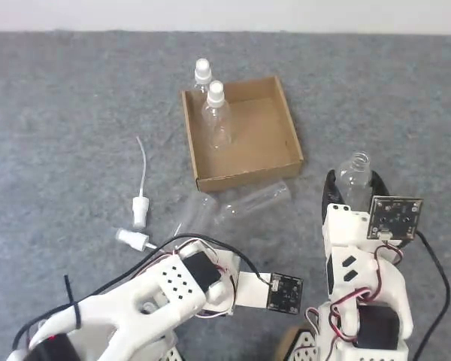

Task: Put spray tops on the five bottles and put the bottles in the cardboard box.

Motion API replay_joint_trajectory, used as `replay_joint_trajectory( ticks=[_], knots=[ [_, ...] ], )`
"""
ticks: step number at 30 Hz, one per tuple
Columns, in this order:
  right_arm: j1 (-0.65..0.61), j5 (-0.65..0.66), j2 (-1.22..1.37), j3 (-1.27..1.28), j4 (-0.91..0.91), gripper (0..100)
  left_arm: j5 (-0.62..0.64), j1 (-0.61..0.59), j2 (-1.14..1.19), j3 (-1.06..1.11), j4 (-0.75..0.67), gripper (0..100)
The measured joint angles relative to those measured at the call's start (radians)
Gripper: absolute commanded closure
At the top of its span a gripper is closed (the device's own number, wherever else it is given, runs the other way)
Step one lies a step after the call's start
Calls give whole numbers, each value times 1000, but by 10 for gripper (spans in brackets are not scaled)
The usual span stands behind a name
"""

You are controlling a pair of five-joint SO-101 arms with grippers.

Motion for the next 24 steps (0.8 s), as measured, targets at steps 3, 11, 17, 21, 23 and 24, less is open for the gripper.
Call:
replay_joint_trajectory(
  ticks=[3,11,17,21,23,24],
  knots=[
    [0,0,0,0,0,961,0,0,0,0,-3,912],
    [0,0,0,0,0,961,138,-5,0,0,-6,876],
    [0,0,0,0,0,961,169,-26,0,0,-6,844],
    [0,0,0,0,0,961,172,-26,44,0,-15,853],
    [0,0,0,0,0,961,170,-26,112,-26,-17,855],
    [0,0,0,0,0,961,175,-26,155,-48,-17,855]
  ],
)
